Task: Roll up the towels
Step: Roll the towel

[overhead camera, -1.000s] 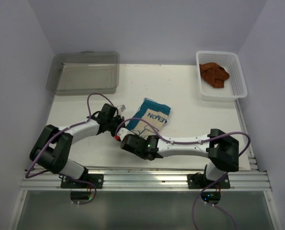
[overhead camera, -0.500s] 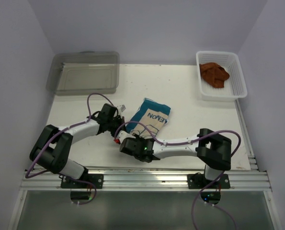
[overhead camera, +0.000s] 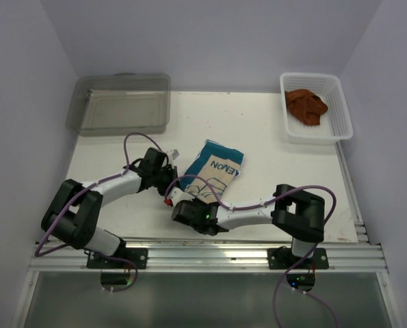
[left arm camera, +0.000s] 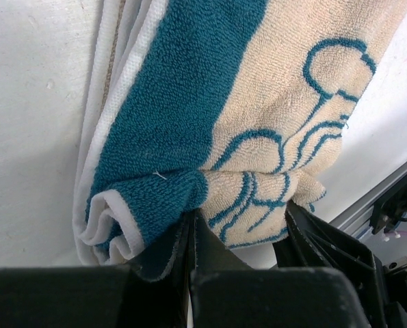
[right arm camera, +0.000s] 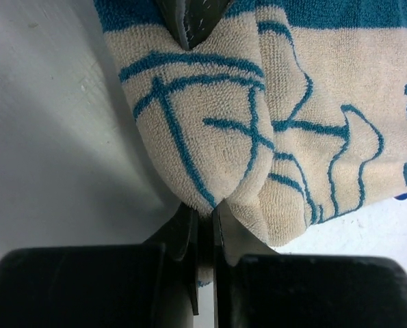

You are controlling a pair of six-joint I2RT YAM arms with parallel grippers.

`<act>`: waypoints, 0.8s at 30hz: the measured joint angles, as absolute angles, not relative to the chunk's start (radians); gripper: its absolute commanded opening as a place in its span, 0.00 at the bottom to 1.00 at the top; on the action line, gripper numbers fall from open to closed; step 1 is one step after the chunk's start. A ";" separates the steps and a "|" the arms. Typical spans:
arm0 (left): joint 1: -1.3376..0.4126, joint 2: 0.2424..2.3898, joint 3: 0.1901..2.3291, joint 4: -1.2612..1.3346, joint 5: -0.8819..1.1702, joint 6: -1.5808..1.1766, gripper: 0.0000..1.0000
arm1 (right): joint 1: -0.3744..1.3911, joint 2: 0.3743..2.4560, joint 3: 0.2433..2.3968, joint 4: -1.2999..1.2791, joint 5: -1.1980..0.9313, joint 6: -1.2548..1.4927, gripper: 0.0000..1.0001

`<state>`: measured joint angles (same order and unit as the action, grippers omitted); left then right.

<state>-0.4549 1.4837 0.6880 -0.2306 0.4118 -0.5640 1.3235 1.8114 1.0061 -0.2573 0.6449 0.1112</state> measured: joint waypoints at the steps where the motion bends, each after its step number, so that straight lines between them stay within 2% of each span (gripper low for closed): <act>1: -0.455 1.477 0.688 -0.239 0.411 -0.564 0.01 | 1.324 1.808 1.003 -0.254 0.642 0.111 0.00; 9: -0.455 1.356 0.740 -0.373 0.383 -0.554 0.18 | 1.246 1.711 0.967 -0.241 0.446 0.120 0.00; 16: -0.447 1.245 0.831 -0.432 0.370 -0.552 0.19 | 1.125 1.652 0.968 -0.263 0.134 0.163 0.00; 24: -0.445 1.223 0.818 -0.462 0.367 -0.533 0.17 | 0.984 1.655 1.009 -0.314 -0.247 0.222 0.00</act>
